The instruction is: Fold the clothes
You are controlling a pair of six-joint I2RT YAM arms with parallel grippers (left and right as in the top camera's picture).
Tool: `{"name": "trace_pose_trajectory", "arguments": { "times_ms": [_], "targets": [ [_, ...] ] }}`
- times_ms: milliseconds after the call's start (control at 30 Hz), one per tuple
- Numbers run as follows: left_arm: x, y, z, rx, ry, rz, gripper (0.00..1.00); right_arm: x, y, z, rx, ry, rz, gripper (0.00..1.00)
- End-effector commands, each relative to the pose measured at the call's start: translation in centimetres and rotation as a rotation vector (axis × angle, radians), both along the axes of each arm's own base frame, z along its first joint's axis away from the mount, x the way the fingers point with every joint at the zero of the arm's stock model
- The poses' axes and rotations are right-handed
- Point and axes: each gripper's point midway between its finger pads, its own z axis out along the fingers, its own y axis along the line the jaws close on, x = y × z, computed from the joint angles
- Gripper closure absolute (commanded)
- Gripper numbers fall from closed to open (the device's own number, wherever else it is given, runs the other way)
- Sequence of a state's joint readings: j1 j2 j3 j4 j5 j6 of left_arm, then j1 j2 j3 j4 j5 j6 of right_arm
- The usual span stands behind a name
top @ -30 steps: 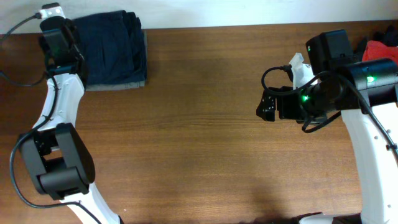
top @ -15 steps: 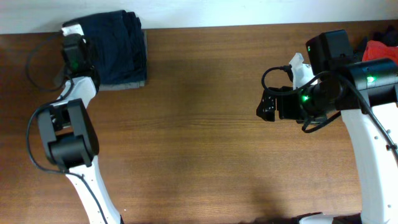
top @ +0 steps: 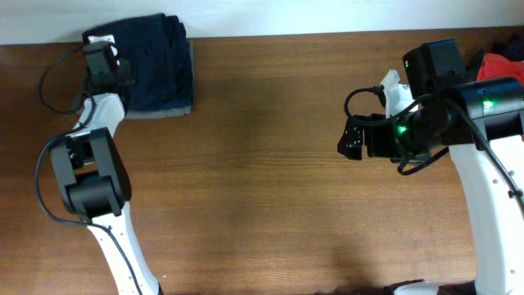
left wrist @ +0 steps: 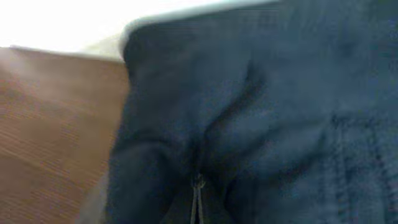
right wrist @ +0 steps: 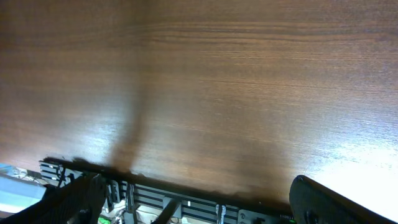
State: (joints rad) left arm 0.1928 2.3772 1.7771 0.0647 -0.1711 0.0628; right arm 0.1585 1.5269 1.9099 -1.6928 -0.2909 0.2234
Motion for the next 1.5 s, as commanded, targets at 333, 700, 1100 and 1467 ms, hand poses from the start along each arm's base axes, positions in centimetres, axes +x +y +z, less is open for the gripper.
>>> {"name": "trace_pose_trajectory", "arguments": {
  "times_ms": [333, 700, 1100, 1467],
  "targets": [
    [0.6, -4.1, 16.9, 0.045, -0.329, -0.074, 0.99, -0.8, -0.3, -2.0, -0.029, 0.065, 0.027, 0.01],
    [4.3, -7.3, 8.4, 0.039, -0.349, -0.127, 0.99, -0.8, -0.3, -2.0, -0.029, 0.065, 0.027, 0.01],
    [4.0, -7.7, -1.0, 0.012, -0.164, -0.133, 0.99, -0.8, -0.3, -2.0, -0.029, 0.065, 0.027, 0.01],
    [3.0, -9.4, 14.8, 0.038, -0.385, -0.157, 0.83, -0.8, -0.3, -2.0, -0.029, 0.065, 0.027, 0.01]
  ]
}}
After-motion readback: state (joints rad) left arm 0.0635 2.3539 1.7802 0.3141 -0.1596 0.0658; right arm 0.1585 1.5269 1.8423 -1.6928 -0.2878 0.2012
